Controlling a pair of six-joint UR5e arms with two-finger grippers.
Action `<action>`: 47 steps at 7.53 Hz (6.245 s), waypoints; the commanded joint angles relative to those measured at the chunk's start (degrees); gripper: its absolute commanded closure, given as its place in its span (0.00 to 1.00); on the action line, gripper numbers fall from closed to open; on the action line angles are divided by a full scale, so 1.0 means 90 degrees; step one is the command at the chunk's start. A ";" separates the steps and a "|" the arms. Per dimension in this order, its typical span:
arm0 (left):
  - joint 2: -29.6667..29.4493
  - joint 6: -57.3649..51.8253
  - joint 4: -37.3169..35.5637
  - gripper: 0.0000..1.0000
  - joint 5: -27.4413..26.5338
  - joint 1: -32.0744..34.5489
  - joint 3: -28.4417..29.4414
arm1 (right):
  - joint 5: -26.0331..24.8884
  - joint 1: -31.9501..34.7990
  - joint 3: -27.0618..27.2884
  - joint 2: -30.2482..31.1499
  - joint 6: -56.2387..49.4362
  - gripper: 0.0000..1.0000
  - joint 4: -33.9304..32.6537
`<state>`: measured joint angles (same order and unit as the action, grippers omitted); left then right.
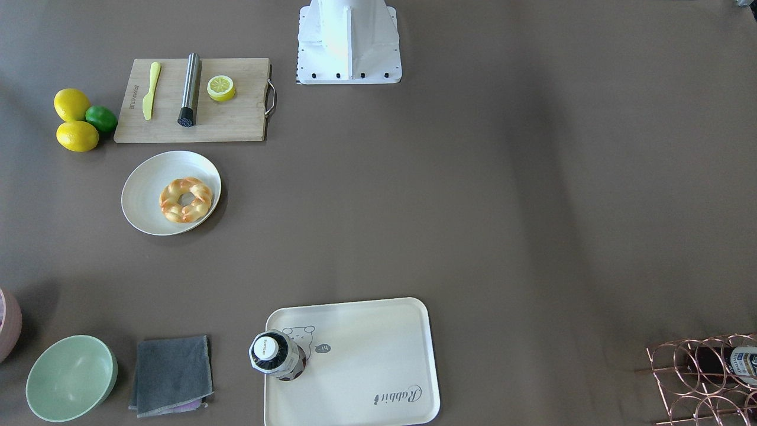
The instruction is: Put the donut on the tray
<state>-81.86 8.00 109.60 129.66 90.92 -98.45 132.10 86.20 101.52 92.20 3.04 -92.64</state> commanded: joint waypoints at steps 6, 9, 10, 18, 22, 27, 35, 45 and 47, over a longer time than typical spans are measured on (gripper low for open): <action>-0.0531 0.1794 0.0732 0.02 0.0154 -0.1721 -0.0341 | 0.0430 -0.1450 0.0067 -0.0565 0.0981 0.00 0.0039; -0.0797 0.3139 0.1382 0.02 0.0067 -0.2472 -0.0273 | 0.0411 -0.2338 0.0098 -0.0889 0.1497 0.00 0.0988; -0.0884 0.3570 0.1551 0.02 -0.0021 -0.2707 -0.0253 | 0.0410 -0.2573 -0.0203 -0.0909 0.2581 0.00 0.1895; -0.1177 0.4238 0.1582 0.02 -0.0295 -0.3081 -0.0233 | -0.0127 -0.3825 -0.1261 -0.0909 0.4106 0.30 0.4033; -0.1177 0.4238 0.1562 0.02 -0.0275 -0.3091 -0.0223 | -0.0156 -0.3923 -0.1261 -0.0870 0.4086 1.00 0.4033; -0.1226 0.4190 0.1543 0.03 0.0015 -0.3081 -0.0292 | 0.0847 -0.3339 -0.1232 -0.1745 0.4826 1.00 0.3311; -0.3472 0.7666 0.1543 0.03 -0.0246 -0.4738 -0.0292 | 0.0228 -0.4321 -0.0909 -0.3856 0.7824 1.00 0.3193; -0.3756 0.8037 0.1494 0.52 -0.0637 -0.5298 -0.0389 | -0.0771 -0.5105 -0.0861 -0.4805 0.8061 1.00 0.1943; -0.3756 0.8086 0.1494 0.75 -0.0637 -0.5327 -0.0370 | -0.0733 -0.5086 -0.0783 -0.4805 0.8061 1.00 0.1944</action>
<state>-115.67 80.54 123.01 123.91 43.13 -101.90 125.23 40.34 93.82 48.92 75.59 -75.10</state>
